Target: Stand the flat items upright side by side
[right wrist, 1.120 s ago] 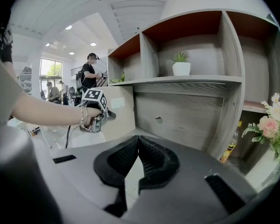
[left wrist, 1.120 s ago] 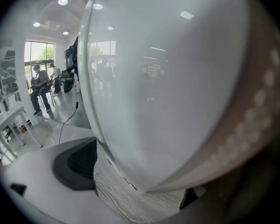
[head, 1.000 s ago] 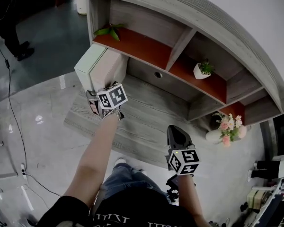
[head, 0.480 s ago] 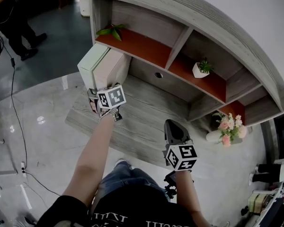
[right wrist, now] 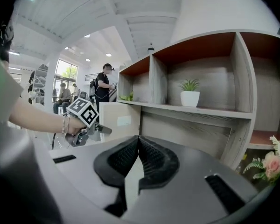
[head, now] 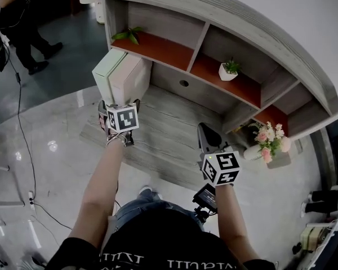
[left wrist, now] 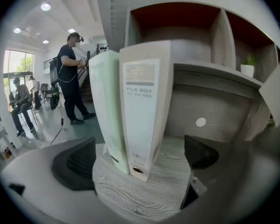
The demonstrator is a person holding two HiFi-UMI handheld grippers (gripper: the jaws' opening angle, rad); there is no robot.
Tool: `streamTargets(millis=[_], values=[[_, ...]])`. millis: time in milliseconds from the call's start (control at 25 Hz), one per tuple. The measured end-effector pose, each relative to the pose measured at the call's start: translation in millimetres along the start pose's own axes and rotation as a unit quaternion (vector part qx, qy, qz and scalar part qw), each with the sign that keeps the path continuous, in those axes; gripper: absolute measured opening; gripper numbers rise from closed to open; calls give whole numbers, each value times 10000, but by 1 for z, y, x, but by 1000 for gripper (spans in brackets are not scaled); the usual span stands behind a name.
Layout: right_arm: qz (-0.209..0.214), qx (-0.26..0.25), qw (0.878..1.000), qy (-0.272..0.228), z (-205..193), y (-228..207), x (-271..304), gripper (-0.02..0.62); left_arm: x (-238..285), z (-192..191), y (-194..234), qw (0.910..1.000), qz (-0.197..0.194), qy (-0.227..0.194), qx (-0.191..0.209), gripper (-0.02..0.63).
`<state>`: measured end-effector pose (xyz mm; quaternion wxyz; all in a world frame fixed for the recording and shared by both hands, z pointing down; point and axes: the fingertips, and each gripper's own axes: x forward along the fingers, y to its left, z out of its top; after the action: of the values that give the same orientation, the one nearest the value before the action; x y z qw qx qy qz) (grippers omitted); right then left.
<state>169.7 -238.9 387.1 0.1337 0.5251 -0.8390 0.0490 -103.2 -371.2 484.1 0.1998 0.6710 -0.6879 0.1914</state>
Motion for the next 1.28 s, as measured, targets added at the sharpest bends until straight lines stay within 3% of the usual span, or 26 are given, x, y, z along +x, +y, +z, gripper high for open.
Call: streamTargets(millis=[280,520,600,760,1040,1120,1280], values=[[135,-348,9989,-292,26,-7,-8,15,-54,35,-13,9955,-490,-724,371,572],[154,-506,9973,-512,39,-12,-17,15,-97,60,-19,9856,-1033,-1330,126,571],[170,-557,9965,-606,46,-14,-20,15,-111,68,-23,9780,-1370,-1574,-21,569],[191,-650,9949,-752,59,-16,-25,15,-141,80,-33,9529,-2185,-2096,-147,569],[392,-337,9945,-906,80,-11,-25,15,-178,96,-34,9297,-2570,-2633,202,561],[417,-410,9938,-943,88,-7,-25,15,-190,101,-35,9200,-2657,-2858,378,502],[253,-809,9910,-1038,102,2,-27,15,-208,108,-30,9063,-2598,-3266,670,243]])
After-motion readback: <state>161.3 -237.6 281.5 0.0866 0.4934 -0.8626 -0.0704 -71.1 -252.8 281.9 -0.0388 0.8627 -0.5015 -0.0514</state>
